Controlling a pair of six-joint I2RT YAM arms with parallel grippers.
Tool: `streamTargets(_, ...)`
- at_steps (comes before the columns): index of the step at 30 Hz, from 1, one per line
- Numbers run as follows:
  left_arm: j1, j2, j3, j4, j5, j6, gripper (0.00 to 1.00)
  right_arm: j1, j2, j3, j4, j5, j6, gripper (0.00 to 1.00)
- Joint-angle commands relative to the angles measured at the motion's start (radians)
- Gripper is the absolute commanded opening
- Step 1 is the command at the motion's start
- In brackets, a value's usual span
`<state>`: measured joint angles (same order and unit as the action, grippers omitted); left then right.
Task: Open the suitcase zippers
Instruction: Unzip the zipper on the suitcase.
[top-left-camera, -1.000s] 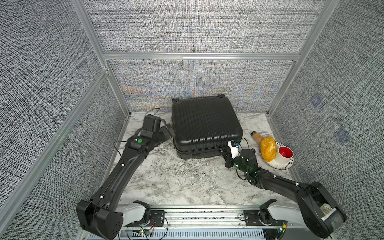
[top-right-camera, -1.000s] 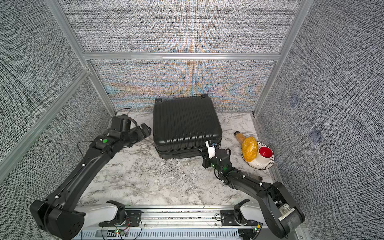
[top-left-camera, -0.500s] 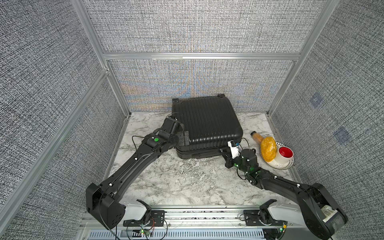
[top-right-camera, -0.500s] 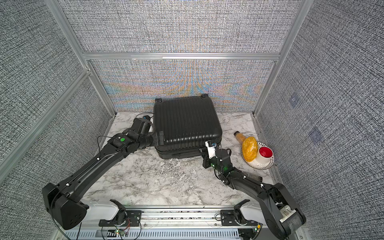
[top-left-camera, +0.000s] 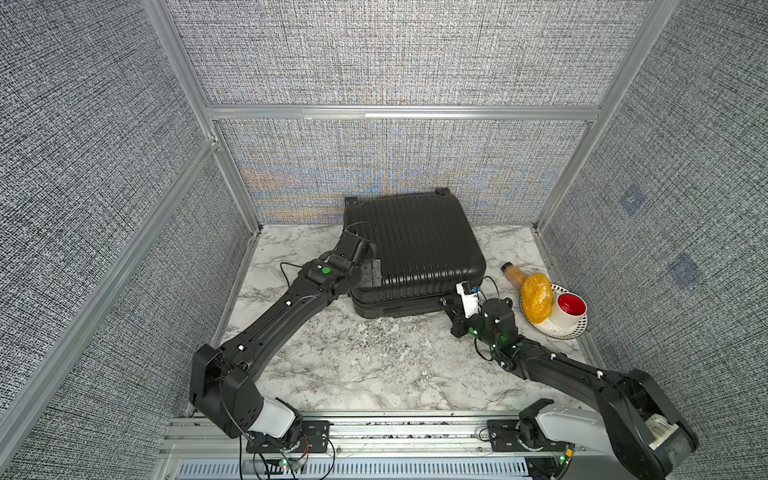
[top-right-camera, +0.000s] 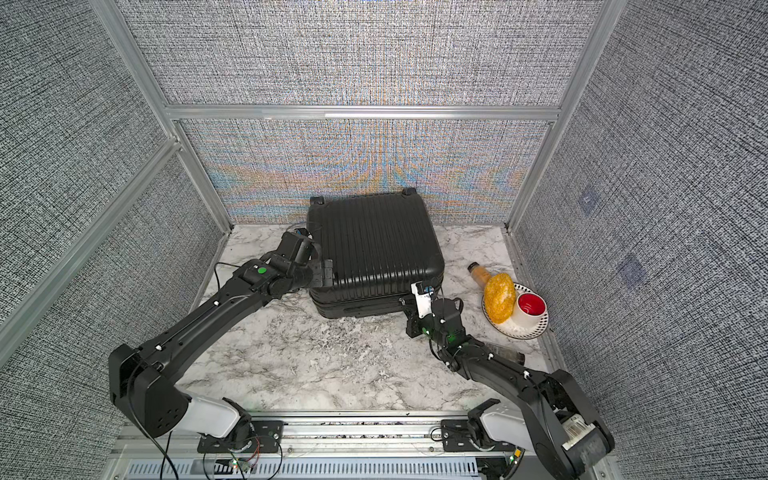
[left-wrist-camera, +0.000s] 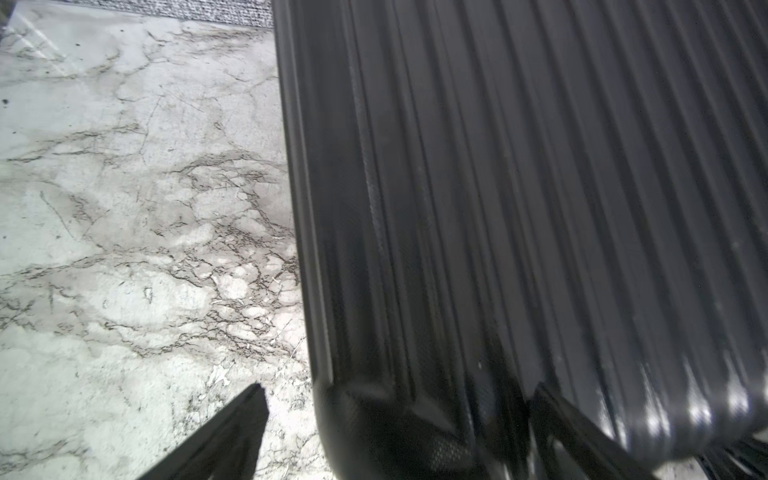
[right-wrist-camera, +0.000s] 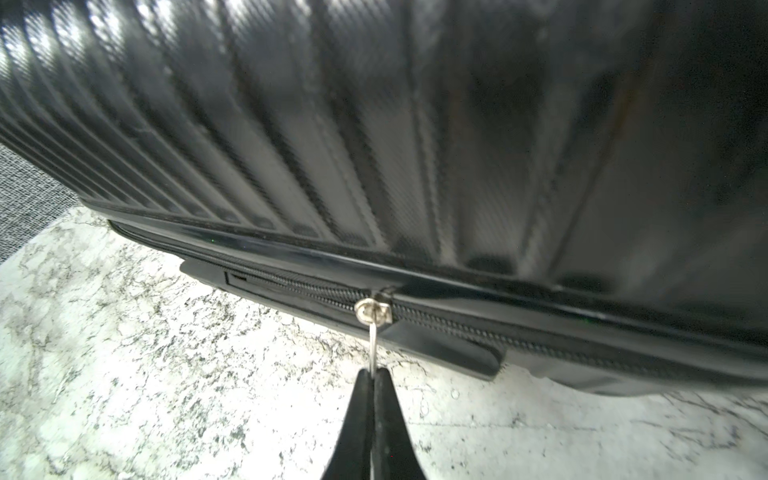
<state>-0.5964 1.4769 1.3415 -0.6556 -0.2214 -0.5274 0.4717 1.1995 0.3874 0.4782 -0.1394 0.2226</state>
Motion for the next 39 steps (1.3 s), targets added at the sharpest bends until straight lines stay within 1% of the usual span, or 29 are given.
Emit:
streamTargets(1,0.003,0.029,-0.004,-0.119,-0.095,-0.009,0.99,-0.004,-0.025,-0.014,-0.003,0.098,0.037,0.00)
streamTargets(3,0.003,0.038,-0.004,-0.134,-0.109,-0.017,0.99,-0.014,-0.044,-0.026,-0.017,0.147,0.069,0.00)
streamTargets(5,0.004,0.045,-0.010,-0.142,-0.124,-0.020,0.99,-0.038,-0.062,-0.040,-0.026,0.165,0.091,0.00)
streamTargets(10,0.006,0.051,-0.020,-0.150,-0.137,-0.026,0.99,-0.121,-0.080,-0.057,-0.034,0.145,0.116,0.00)
streamTargets(13,0.009,0.047,-0.030,-0.149,-0.138,-0.031,0.99,-0.200,-0.066,-0.054,-0.011,0.092,0.116,0.00)
streamTargets(17,0.014,0.043,-0.042,-0.148,-0.133,-0.034,0.99,-0.310,-0.004,-0.025,0.026,0.005,0.108,0.00)
streamTargets(22,0.018,0.039,-0.052,-0.147,-0.125,-0.037,0.99,-0.399,0.093,0.031,0.081,-0.104,0.095,0.00)
streamTargets(30,0.023,0.041,-0.054,-0.143,-0.113,-0.040,0.99,-0.487,0.235,0.198,0.042,-0.206,0.079,0.00)
streamTargets(34,0.026,0.043,-0.045,-0.144,-0.106,-0.038,0.99,-0.538,0.345,0.312,0.010,-0.300,0.060,0.00)
streamTargets(39,0.027,0.042,-0.045,-0.143,-0.099,-0.037,0.99,-0.568,0.486,0.468,-0.038,-0.435,0.026,0.00)
